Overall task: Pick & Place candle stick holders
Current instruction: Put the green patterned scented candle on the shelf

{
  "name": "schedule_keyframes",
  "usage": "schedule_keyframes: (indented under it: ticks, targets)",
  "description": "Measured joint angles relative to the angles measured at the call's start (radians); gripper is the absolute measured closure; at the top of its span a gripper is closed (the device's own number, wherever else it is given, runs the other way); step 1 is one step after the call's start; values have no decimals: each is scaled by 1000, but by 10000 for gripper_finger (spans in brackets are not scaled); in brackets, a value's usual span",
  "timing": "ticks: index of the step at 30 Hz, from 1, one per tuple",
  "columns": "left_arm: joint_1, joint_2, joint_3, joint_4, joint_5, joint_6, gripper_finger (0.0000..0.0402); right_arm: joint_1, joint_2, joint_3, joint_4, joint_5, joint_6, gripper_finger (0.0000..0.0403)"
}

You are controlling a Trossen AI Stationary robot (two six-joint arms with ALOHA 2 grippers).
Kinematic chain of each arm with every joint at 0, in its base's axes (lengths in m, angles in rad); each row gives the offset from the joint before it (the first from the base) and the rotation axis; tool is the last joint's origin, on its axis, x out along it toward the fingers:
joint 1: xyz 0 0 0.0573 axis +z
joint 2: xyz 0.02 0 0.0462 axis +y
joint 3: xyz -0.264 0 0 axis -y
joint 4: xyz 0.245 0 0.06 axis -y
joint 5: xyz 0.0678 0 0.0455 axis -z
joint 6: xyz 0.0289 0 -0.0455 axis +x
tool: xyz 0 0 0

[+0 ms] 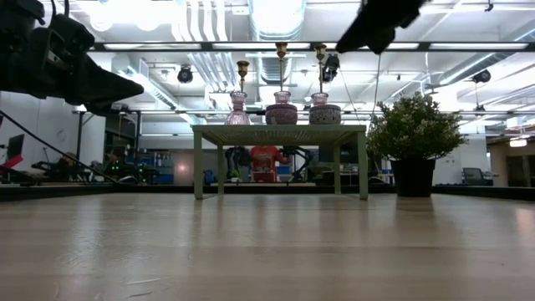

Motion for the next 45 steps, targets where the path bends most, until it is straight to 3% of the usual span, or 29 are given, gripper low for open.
schedule_keyframes:
  ticks: [7, 14, 23, 37, 45]
  targets:
    - [0, 2, 0, 0, 0, 0, 365, -5, -163, -245, 196, 8, -52, 394]
    - [0, 2, 0, 0, 0, 0, 365, -6, -292, -447, 389, 123, -21, 394]
    - [0, 2, 0, 0, 0, 0, 365, -5, -415, -615, 561, 95, -122, 394]
    - [0, 2, 0, 0, 0, 0, 365, -7, -617, -762, 568, 95, -143, 394]
    - [0, 2, 0, 0, 0, 0, 365, -8, -761, -785, 428, 102, -123, 394]
